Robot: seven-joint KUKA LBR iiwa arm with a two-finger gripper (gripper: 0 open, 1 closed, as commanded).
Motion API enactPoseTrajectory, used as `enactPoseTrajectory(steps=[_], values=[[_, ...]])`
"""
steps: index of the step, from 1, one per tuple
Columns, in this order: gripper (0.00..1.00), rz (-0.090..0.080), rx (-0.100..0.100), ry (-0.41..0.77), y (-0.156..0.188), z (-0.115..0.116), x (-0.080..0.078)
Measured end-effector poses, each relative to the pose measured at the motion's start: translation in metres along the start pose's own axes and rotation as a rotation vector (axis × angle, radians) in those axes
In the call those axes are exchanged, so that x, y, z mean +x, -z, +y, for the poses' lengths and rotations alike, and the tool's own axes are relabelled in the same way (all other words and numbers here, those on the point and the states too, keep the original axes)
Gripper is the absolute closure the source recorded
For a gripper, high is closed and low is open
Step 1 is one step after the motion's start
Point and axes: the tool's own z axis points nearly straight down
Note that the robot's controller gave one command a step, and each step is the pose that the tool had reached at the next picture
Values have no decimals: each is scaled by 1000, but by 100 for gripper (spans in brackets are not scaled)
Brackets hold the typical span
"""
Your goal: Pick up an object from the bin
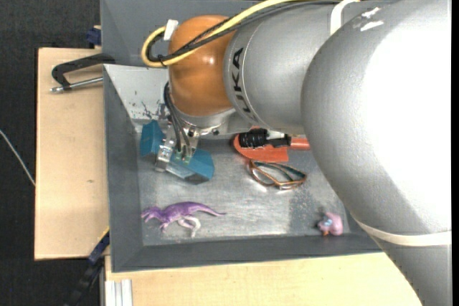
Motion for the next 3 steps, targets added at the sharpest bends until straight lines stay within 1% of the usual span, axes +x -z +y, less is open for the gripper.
enactPoseTrajectory(steps=[1,2,3], values=[[100,14,13,-28,16,-2,-3],[100,2,1,-45,-5,0,3],[100,18,17,-50,10,-3,-4]])
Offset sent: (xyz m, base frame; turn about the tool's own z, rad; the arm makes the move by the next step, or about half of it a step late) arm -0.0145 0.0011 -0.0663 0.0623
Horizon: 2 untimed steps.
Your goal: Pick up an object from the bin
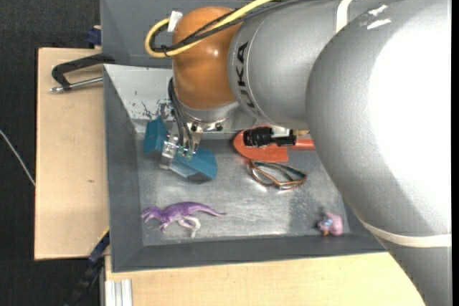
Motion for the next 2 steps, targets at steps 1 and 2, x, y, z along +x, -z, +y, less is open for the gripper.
enactPoseTrajectory(steps=[1,2], values=[[100,-16,-17,-44,-19,0,-4],[100,-10,-4,-5,-46,12,0]])
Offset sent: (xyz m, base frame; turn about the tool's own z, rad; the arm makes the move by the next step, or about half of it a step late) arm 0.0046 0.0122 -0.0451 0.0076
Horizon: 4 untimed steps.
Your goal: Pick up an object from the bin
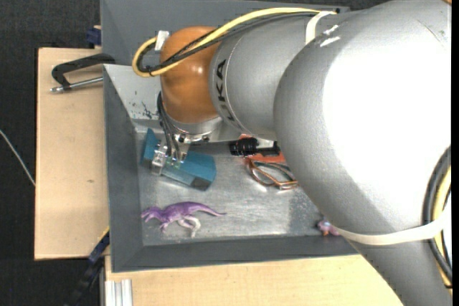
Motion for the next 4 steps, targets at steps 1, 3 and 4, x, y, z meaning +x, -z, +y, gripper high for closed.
enactPoseTrajectory(steps=[1,3,4], values=[[100,-3,-14,-2,-2,-6,-2],[100,-8,-20,-9,-16,-6,-2],[100,3,-2,-41,16,-8,-1]])
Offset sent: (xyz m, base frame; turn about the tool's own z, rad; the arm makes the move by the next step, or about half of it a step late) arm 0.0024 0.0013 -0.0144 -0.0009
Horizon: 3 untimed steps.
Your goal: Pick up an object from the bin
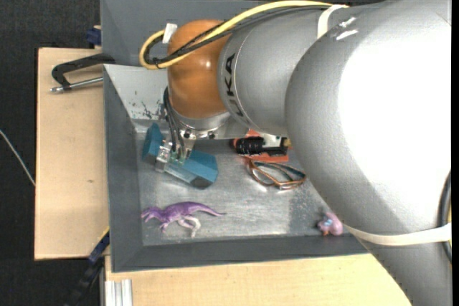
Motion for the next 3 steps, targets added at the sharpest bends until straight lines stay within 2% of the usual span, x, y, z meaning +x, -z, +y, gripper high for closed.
enactPoseTrajectory(steps=[1,2,3], values=[[100,1,0,0,62,-5,3],[100,-6,-8,-13,30,2,-1],[100,7,7,-21,49,0,3]])
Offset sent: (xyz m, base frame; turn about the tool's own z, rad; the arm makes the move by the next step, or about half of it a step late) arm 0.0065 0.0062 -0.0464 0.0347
